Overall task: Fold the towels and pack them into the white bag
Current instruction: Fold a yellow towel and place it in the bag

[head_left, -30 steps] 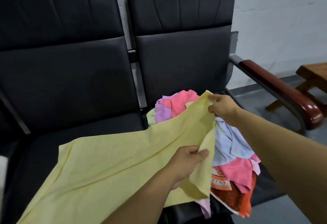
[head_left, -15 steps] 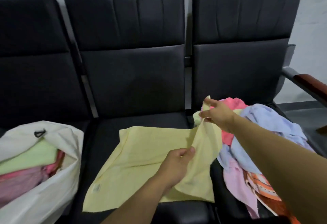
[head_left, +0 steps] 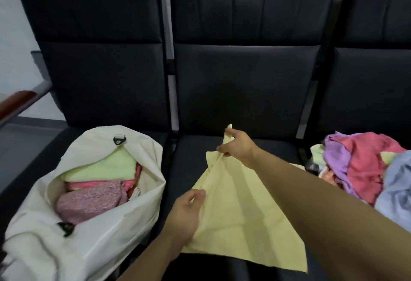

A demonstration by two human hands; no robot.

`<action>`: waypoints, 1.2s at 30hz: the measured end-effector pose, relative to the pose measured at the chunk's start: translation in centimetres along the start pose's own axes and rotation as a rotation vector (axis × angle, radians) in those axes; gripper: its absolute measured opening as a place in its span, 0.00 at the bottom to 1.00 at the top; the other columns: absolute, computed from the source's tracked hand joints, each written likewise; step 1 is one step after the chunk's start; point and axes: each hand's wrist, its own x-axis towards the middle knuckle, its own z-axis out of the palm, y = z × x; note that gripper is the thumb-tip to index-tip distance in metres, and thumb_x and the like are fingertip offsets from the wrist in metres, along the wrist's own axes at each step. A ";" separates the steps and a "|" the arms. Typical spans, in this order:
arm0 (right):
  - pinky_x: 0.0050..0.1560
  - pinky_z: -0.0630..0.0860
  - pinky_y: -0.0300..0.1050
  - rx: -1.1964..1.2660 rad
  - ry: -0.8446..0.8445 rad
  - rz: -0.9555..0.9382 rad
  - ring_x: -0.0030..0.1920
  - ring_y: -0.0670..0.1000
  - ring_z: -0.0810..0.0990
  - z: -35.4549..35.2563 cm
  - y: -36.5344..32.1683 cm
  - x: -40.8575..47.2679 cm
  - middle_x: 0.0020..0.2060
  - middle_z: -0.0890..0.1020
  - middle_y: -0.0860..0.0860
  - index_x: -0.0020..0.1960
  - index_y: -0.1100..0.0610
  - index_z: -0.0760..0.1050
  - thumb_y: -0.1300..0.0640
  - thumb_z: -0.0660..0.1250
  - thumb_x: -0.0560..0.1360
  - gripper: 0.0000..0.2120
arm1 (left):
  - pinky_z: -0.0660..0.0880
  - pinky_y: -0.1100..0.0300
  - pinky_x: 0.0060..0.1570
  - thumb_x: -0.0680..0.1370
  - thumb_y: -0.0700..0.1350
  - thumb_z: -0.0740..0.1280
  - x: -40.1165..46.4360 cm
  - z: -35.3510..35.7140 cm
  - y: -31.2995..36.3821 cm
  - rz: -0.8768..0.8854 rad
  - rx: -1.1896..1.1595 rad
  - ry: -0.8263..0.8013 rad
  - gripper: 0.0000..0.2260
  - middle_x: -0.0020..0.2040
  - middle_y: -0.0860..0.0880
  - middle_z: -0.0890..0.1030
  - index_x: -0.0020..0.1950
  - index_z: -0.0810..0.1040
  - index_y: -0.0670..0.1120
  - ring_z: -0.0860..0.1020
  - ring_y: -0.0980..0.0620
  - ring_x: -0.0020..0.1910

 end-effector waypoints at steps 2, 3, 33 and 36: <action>0.56 0.82 0.52 0.012 -0.046 0.009 0.52 0.55 0.84 2.6 0.4 1.0 0.68 0.73 0.56 0.80 0.56 0.59 0.62 0.75 0.74 0.40 | 0.68 0.63 0.38 0.84 0.50 0.63 0.8 -1.7 -1.9 0.008 0.055 0.080 0.17 0.30 0.56 0.72 0.37 0.73 0.46 0.71 0.56 0.34; 0.56 0.82 0.51 0.060 -0.080 0.026 0.53 0.55 0.84 3.6 0.7 1.2 0.68 0.74 0.56 0.81 0.56 0.58 0.59 0.75 0.75 0.40 | 0.66 0.58 0.38 0.84 0.49 0.63 1.3 -2.3 -3.0 -0.005 0.115 0.115 0.18 0.29 0.55 0.69 0.35 0.70 0.45 0.68 0.55 0.32; 0.33 0.77 0.46 -0.081 0.269 0.535 0.29 0.54 0.77 -9.9 18.8 -8.4 0.30 0.80 0.57 0.36 0.62 0.74 0.49 0.81 0.69 0.20 | 0.73 0.53 0.50 0.77 0.57 0.71 11.0 1.9 -4.0 -0.328 0.452 0.195 0.24 0.56 0.40 0.81 0.58 0.78 0.35 0.79 0.38 0.53; 0.31 0.71 0.43 -0.062 0.262 0.485 0.26 0.52 0.72 -9.7 19.0 -8.2 0.25 0.74 0.53 0.29 0.57 0.67 0.51 0.79 0.71 0.24 | 0.73 0.53 0.52 0.77 0.59 0.71 10.3 1.7 -3.8 -0.302 0.433 0.169 0.26 0.58 0.42 0.81 0.59 0.78 0.36 0.78 0.40 0.54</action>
